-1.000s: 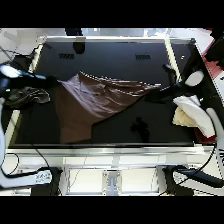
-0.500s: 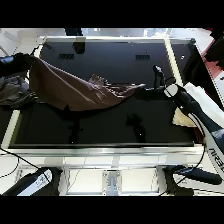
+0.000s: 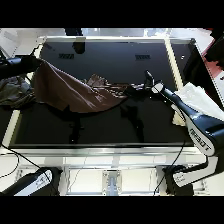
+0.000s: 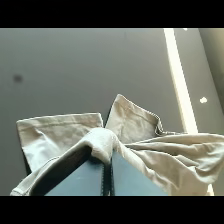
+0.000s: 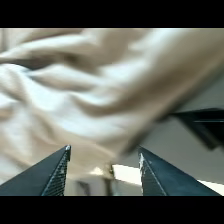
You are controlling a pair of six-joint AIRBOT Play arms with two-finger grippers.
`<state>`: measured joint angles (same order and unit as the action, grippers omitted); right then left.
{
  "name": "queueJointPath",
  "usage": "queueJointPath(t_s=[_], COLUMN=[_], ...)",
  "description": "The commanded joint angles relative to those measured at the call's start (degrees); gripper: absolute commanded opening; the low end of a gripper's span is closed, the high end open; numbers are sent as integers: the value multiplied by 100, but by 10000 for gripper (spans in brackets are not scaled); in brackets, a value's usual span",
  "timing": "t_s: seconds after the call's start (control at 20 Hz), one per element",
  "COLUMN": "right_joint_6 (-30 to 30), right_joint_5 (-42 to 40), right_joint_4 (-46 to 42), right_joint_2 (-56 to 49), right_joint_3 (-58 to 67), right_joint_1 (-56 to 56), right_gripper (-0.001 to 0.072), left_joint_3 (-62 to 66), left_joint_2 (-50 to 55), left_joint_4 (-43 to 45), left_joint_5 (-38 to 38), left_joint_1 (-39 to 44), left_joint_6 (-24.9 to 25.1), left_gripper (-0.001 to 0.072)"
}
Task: Fold the shirts.
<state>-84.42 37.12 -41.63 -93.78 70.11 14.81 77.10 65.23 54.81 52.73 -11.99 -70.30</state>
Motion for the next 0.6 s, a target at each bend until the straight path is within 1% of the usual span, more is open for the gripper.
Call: queueJointPath(t_s=[0.0, 0.1, 0.35, 0.4, 0.55], right_joint_6=[42, -63, -103, -103, -229], right_joint_5=[573, 1040, 1661, 1751, 1672], right_joint_4=[133, -85, -212, -254, -260], right_joint_2=[-570, -778, -822, -822, -824], right_joint_3=[824, 933, 935, 935, 935], right_joint_1=[179, 273, 197, 168, 168], right_gripper=[492, 492, 493, 492, 493], left_joint_3=[7, 7, 7, 7, 7], left_joint_2=[81, 79, 79, 79, 79], left_joint_4=[0, 0, 2, 2, 2], left_joint_5=[4, 4, 7, 7, 7], left_joint_1=[98, 129, 142, 142, 142], left_joint_6=[2, 2, 2, 2, 2], left_gripper=[12, 12, 12, 12, 12])
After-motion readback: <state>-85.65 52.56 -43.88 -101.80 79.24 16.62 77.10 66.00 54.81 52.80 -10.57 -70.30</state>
